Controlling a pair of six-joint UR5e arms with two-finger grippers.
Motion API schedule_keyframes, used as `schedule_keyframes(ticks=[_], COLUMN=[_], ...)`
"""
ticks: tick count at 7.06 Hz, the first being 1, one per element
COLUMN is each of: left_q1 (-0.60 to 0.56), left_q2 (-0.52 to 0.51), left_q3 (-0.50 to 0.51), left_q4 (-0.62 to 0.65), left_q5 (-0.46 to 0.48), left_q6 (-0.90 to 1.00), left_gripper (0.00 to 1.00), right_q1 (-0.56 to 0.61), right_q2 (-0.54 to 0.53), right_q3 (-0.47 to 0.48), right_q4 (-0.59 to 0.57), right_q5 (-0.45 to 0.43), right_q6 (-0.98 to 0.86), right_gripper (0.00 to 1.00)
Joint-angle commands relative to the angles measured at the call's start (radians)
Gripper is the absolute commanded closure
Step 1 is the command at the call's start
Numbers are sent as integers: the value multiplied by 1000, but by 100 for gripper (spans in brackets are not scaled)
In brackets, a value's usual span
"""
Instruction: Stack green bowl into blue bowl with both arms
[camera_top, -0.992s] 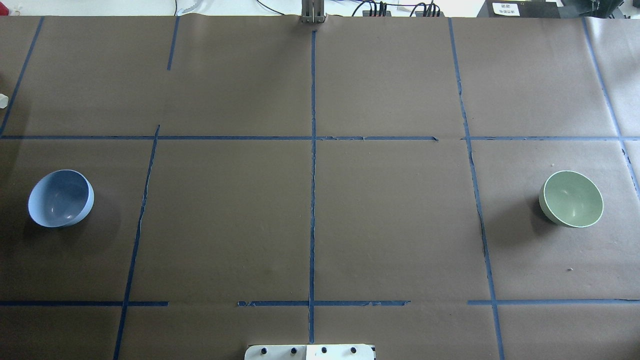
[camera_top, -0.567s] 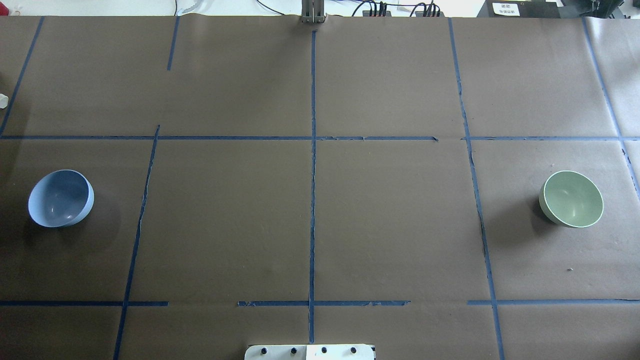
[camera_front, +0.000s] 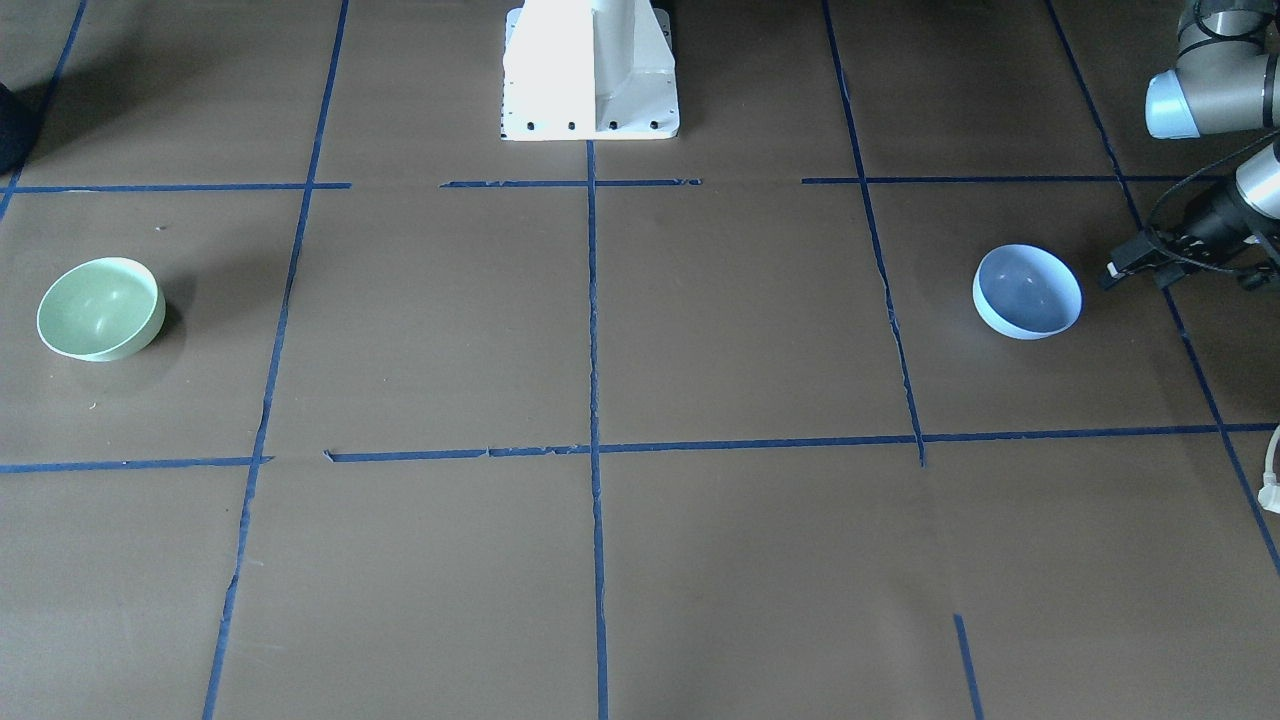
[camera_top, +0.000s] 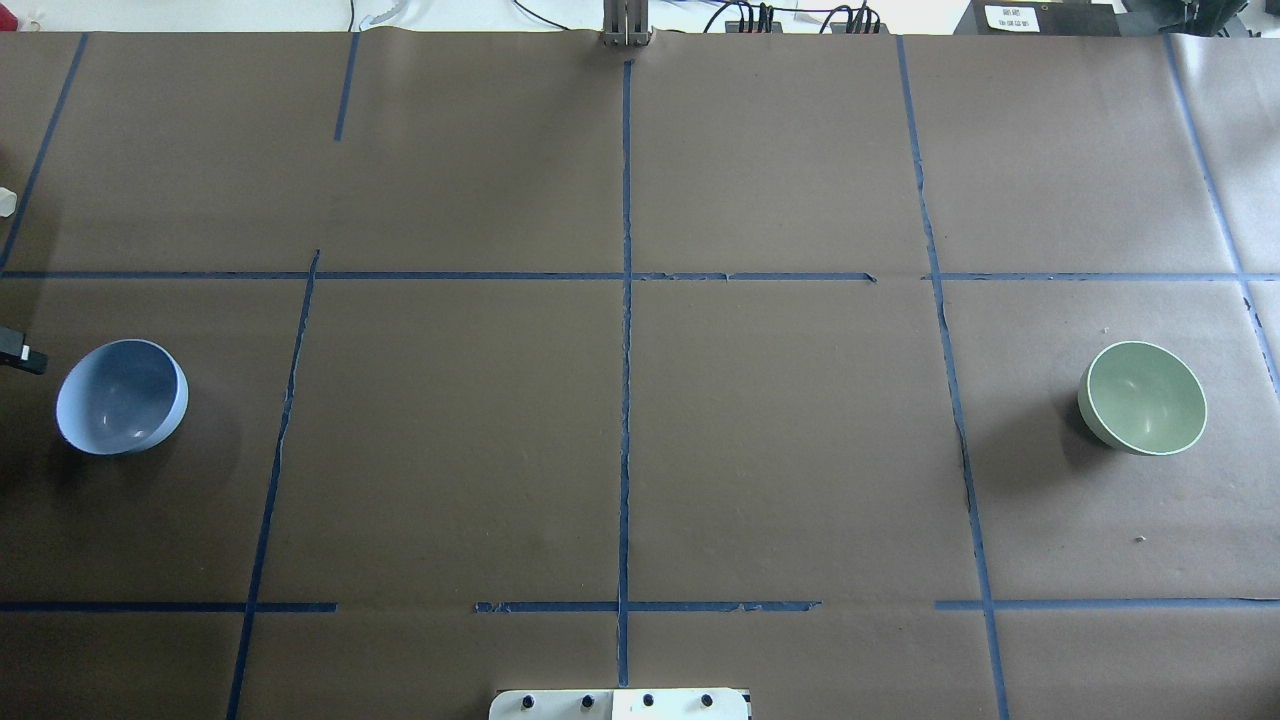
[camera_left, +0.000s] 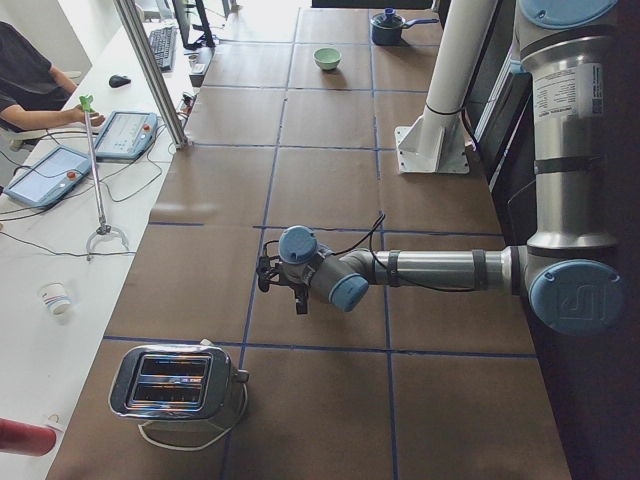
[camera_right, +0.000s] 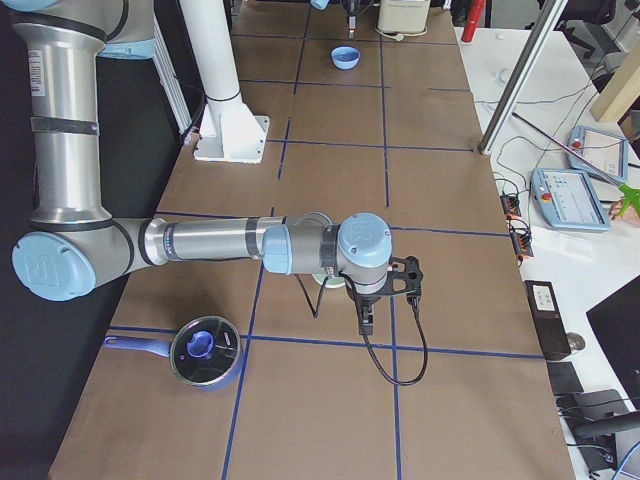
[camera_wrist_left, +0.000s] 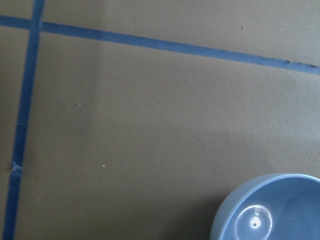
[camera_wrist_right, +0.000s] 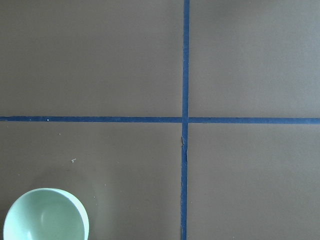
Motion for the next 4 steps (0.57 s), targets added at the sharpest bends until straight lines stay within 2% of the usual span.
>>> schedule_keyframes(ticks=[1,4], left_q1=[82,113], left_q2=[-2,-5], left_q3=[4,11], left_q4=[-15,-12], left_q5=[4,5], left_q6=[-19,-21], left_gripper=[0,26], right_q1=[-1,-3], right_q2=[0,2], right_q3=[0,5], right_q4=[0,0], right_q5=[-6,-10], right_q6=[-1,-1], right_gripper=[0,0])
